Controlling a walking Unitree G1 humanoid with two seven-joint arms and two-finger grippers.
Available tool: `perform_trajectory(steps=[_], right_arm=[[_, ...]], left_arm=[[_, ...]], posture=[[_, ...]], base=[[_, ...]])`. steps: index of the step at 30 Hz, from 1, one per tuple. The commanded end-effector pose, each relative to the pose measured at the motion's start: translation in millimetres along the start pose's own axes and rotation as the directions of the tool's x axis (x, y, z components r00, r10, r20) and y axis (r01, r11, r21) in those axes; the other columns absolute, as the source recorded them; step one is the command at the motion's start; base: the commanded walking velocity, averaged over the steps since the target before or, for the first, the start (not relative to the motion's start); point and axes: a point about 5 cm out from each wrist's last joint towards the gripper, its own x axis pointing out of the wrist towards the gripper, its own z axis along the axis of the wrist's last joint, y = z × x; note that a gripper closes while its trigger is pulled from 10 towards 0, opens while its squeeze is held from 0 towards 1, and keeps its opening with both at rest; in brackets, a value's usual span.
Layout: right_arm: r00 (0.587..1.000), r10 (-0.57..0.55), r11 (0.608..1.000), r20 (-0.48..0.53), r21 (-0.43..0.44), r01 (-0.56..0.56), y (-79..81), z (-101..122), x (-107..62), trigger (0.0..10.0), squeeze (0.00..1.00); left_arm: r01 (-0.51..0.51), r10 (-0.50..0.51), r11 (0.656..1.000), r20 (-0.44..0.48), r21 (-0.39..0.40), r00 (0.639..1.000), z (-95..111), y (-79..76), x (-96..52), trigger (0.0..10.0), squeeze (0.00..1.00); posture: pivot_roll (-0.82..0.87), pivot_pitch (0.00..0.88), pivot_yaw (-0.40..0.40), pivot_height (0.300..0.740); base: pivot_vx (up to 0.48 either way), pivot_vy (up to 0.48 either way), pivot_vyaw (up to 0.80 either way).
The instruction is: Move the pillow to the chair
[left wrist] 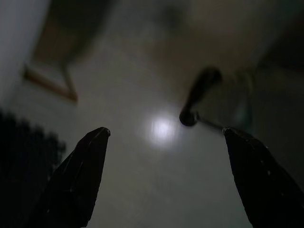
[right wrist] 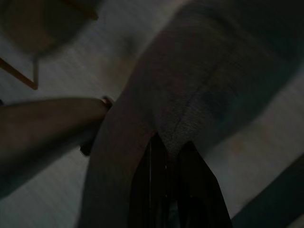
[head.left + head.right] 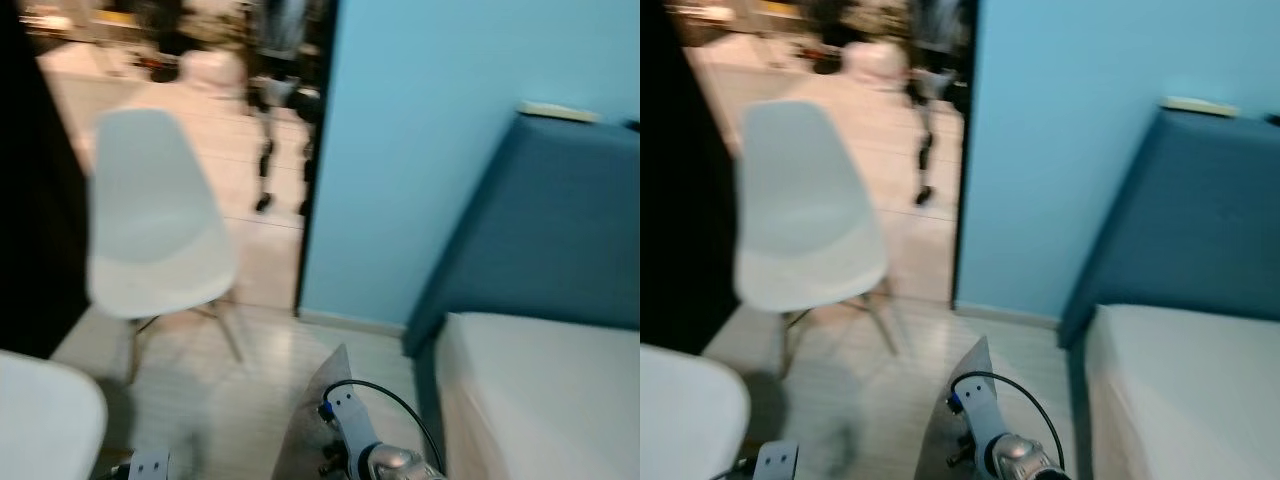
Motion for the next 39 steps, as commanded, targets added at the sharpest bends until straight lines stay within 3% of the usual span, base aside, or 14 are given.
perform_trajectory(steps=[1, 9, 18, 39], right_arm=[[1.000, -0.003, 1.000, 0.023, -0.017, 0.003, -1.5, 2.6, -0.5, 10.0, 0.00], [0.999, 0.034, 0.998, 0.001, -0.047, -0.034, 4.8, -0.4, 0.9, 10.0, 0.00], [0.998, 0.059, 0.993, -0.017, -0.097, -0.061, 7.1, -3.9, 0.7, 10.0, 0.00], [0.999, 0.048, 0.995, 0.010, -0.091, -0.047, 3.9, 4.1, 0.7, 10.0, 0.00]], left_arm=[[0.011, -0.011, 1.000, 0.029, 0.002, 1.000, 12.2, -4.3, 3.0, 10.0, 0.00], [0.006, -0.006, 1.000, 0.016, 0.001, 1.000, 9.9, -4.2, 2.7, 10.0, 0.00], [0.013, -0.013, 1.000, 0.007, -0.002, 1.000, 7.1, -5.4, 2.1, 10.0, 0.00], [0.061, -0.057, 0.996, 0.066, -0.058, 0.996, 21.7, -13.9, 4.4, 10.0, 0.00]], posture=[[0.12, 0.027, -0.100, 0.740], [0.12, 0.028, -0.105, 0.740], [0.12, 0.009, -0.113, 0.740], [0.11, 0.010, -0.118, 0.740]], base=[[0.000, 0.000, 0.66], [0.000, 0.000, 0.13], [0.000, 0.000, 0.79], [0.000, 0.000, 0.74]])
